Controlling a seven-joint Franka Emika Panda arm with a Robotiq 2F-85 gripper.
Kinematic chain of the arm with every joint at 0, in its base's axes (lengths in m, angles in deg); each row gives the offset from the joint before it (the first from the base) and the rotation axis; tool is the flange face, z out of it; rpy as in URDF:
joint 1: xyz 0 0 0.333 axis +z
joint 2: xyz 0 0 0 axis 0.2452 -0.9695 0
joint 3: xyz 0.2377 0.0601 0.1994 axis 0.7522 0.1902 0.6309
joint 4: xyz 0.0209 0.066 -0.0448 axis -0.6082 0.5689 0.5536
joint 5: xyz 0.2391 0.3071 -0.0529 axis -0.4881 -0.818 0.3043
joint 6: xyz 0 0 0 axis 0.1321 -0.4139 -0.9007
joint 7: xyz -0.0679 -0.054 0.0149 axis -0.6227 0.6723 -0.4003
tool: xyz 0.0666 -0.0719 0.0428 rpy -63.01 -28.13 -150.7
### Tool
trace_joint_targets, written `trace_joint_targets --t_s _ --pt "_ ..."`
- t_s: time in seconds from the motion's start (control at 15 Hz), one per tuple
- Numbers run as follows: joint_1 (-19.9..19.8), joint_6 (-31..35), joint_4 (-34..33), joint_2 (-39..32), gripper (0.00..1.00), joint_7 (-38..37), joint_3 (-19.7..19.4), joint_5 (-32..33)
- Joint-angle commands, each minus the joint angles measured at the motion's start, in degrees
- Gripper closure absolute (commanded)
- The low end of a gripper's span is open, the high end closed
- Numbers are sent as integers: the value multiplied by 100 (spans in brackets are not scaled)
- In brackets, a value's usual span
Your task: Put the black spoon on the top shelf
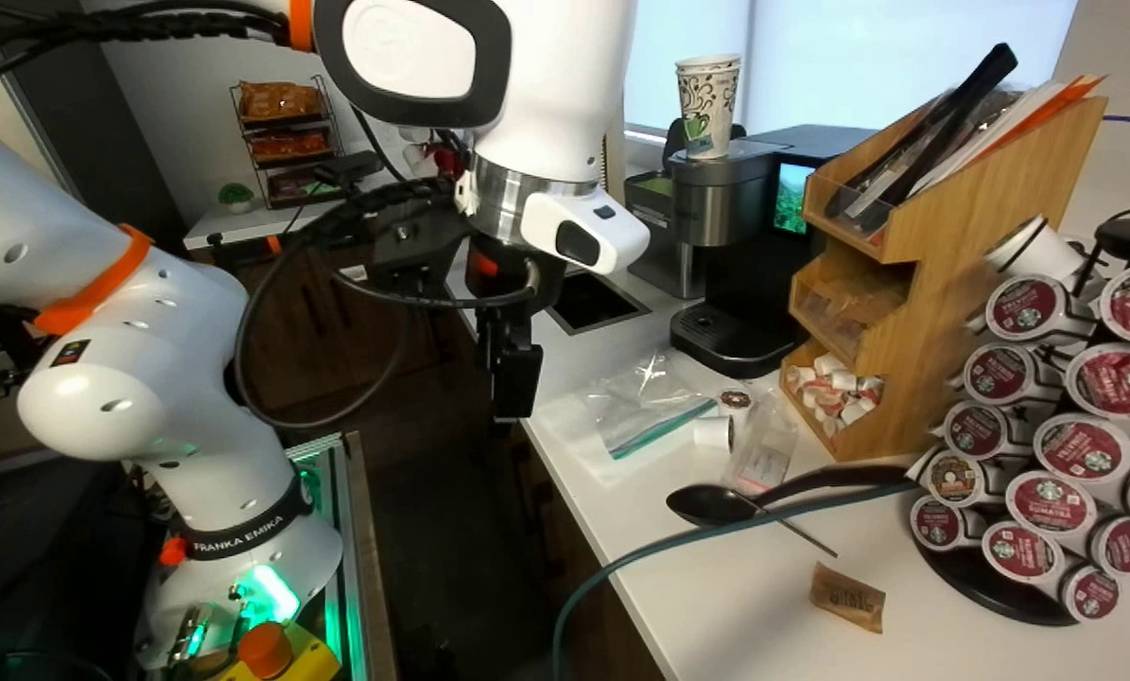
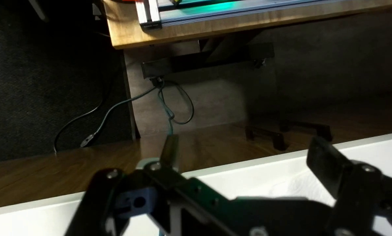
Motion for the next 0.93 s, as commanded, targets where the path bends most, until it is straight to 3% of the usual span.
trace_joint_targets --t_s 0.0,0.27,0.47,0.53,0.67,0.87 --pt "-69 1136 182 -65 0 -270 115 -122" --pt "81 3222 -183 -870 0 -91 105 -250" --pt "80 4909 -334 -1570 0 -375 106 -644" --pt "-26 4289 -116 -1030 0 -163 193 -440" --pt "-32 4813 -221 -1412 0 -259 204 -544" --pt "-17 4849 -343 -1630 0 -328 216 -613"
